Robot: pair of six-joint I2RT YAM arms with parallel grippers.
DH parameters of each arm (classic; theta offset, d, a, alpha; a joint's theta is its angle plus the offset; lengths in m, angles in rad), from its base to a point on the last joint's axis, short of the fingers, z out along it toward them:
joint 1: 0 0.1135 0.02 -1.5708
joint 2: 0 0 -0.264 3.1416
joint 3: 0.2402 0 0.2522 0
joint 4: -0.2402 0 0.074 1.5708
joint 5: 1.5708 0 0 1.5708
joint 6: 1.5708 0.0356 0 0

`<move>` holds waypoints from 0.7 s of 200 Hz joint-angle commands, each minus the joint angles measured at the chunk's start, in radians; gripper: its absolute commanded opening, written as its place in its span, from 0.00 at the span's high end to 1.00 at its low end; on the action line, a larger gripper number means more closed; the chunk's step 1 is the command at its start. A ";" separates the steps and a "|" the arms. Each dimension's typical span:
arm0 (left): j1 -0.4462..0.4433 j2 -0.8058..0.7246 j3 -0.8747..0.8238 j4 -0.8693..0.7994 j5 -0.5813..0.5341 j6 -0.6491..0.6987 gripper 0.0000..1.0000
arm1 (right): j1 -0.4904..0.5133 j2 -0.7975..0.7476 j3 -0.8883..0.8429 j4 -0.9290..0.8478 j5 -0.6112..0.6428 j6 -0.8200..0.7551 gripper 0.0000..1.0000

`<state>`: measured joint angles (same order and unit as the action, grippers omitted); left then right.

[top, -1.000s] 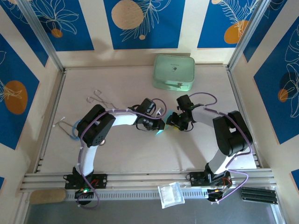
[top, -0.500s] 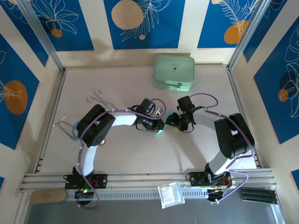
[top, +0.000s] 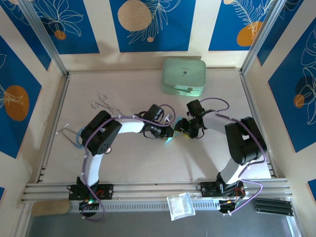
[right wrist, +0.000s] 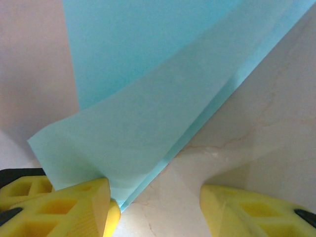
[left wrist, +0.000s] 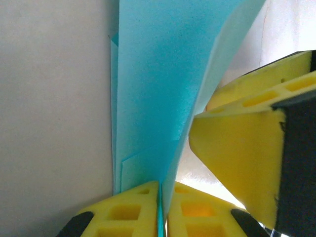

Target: Fold a paper plane with a square sheet of paper (pick it up from the middle)

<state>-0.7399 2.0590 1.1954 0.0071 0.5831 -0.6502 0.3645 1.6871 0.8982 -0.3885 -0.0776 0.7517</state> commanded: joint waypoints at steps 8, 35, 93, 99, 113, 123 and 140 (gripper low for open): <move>0.016 -0.022 -0.036 -0.031 -0.008 -0.004 0.85 | 0.006 0.099 -0.002 0.015 0.120 0.000 0.45; 0.018 -0.051 -0.046 -0.034 -0.004 -0.005 0.82 | 0.011 0.119 0.012 -0.001 0.117 -0.011 0.45; 0.017 -0.079 -0.061 -0.047 0.003 -0.003 0.82 | 0.017 0.129 0.028 -0.001 0.091 -0.031 0.45; 0.018 -0.083 -0.064 -0.049 0.003 -0.003 0.82 | 0.016 0.129 0.028 0.001 0.090 -0.031 0.45; 0.018 -0.092 -0.068 -0.056 0.005 0.000 0.82 | 0.018 0.133 0.032 -0.004 0.088 -0.034 0.45; 0.019 -0.098 -0.072 -0.061 0.007 0.002 0.82 | 0.019 0.135 0.033 -0.004 0.088 -0.035 0.45; 0.019 -0.109 -0.084 -0.065 0.007 0.004 0.81 | 0.021 0.136 0.034 -0.006 0.087 -0.034 0.45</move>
<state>-0.7330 1.9957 1.1316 -0.0204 0.5835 -0.6537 0.3729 1.7306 0.9607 -0.4664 -0.0662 0.7448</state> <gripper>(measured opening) 0.185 0.549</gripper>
